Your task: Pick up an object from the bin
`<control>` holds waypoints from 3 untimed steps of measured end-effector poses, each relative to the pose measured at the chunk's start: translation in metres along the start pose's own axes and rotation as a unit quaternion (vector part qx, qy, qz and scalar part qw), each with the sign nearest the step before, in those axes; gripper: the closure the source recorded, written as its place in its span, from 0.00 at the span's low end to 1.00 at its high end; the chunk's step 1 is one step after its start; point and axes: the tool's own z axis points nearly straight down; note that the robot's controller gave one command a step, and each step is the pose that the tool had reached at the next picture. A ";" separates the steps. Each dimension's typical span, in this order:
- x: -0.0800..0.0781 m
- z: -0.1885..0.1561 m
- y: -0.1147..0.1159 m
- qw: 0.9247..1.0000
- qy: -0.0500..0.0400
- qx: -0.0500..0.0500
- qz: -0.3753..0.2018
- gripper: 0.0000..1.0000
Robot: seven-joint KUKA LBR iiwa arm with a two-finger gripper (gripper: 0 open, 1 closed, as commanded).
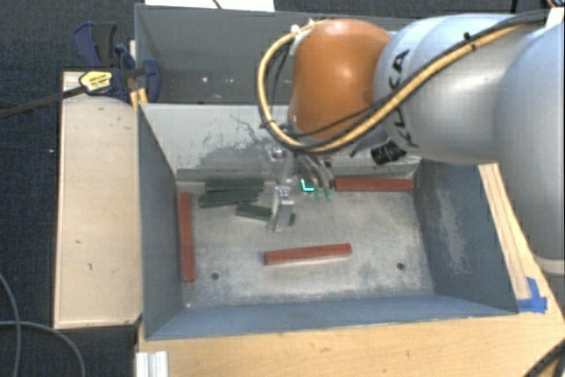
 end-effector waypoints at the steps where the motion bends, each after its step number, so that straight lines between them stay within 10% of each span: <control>1: 0.020 0.105 -0.042 1.000 0.001 0.001 -0.013 0.00; 2: -0.005 0.099 -0.078 1.000 -0.005 0.000 -0.003 0.00; 3: 0.011 0.100 -0.025 0.998 -0.003 0.000 -0.056 0.00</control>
Offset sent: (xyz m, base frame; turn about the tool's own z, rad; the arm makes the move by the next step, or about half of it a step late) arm -0.0191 -0.0403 -0.1015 -0.0302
